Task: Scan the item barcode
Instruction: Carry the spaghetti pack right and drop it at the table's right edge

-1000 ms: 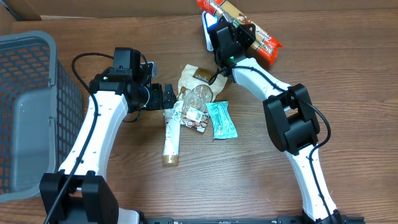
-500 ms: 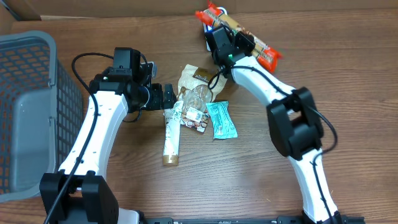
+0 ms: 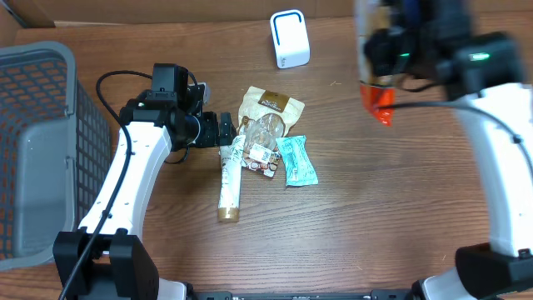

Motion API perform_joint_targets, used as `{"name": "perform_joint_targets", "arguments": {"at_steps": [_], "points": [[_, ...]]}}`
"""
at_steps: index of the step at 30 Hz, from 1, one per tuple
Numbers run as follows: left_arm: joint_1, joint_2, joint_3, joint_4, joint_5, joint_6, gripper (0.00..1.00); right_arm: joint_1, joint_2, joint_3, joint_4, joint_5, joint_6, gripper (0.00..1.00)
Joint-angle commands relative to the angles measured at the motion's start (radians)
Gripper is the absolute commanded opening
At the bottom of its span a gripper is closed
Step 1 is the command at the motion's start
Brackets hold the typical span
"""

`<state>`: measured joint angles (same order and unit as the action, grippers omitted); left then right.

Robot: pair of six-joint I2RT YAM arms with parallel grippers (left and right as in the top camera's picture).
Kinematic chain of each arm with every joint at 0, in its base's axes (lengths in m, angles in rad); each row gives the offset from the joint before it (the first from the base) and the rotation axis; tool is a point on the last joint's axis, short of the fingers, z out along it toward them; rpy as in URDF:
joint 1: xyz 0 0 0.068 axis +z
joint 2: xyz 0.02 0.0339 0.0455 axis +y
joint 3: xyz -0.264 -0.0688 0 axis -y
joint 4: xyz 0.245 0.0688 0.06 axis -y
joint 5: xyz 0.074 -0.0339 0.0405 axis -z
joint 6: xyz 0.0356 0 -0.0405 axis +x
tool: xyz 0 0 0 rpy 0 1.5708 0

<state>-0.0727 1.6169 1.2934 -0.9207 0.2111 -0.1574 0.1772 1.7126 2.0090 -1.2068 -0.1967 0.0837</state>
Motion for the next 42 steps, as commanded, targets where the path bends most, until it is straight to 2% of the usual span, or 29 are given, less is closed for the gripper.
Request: {"name": "perform_joint_targets", "arguments": {"at_steps": [1, 6, 11, 15, 20, 26, 30, 36, 40, 41, 42], "points": [[-0.006, -0.015, 0.017, 0.002, -0.005, 0.012, 1.00, -0.143, 0.053, 0.006, -0.033, -0.412, 0.108, 0.04], [-0.006, -0.015, 0.017, 0.002, -0.005, 0.012, 1.00, -0.339, 0.099, -0.057, -0.064, -0.433, 0.288, 0.04], [-0.006, -0.015, 0.017, 0.002, -0.005, 0.012, 0.99, -0.451, 0.100, -0.261, 0.035, -0.363, 0.473, 0.04], [-0.006, -0.015, 0.017, 0.002, -0.005, 0.012, 0.99, -0.500, 0.098, -0.442, 0.186, -0.179, 0.614, 0.04], [-0.006, -0.015, 0.017, 0.002, -0.005, 0.011, 1.00, -0.518, 0.055, -0.650, 0.455, -0.151, 0.677, 0.04], [-0.006, -0.015, 0.017, 0.002, -0.005, 0.012, 1.00, -0.519, -0.050, -0.861, 0.713, -0.097, 0.671, 0.04], [-0.006, -0.015, 0.017, 0.002, -0.005, 0.012, 0.99, -0.529, -0.062, -0.953, 0.799, -0.092, 0.671, 0.04], [-0.006, -0.015, 0.017, 0.002, -0.005, 0.012, 1.00, -0.568, -0.062, -1.007, 0.826, -0.164, 0.556, 0.04], [-0.006, -0.015, 0.017, 0.002, -0.005, 0.012, 1.00, -0.588, -0.062, -1.007, 0.768, -0.194, 0.499, 0.04], [-0.006, -0.015, 0.017, 0.002, -0.005, 0.012, 1.00, -0.591, -0.062, -1.007, 0.752, -0.194, 0.484, 0.06], [-0.006, -0.015, 0.017, 0.002, -0.005, 0.012, 0.99, -0.591, -0.062, -1.007, 0.737, -0.195, 0.470, 0.16]]}}
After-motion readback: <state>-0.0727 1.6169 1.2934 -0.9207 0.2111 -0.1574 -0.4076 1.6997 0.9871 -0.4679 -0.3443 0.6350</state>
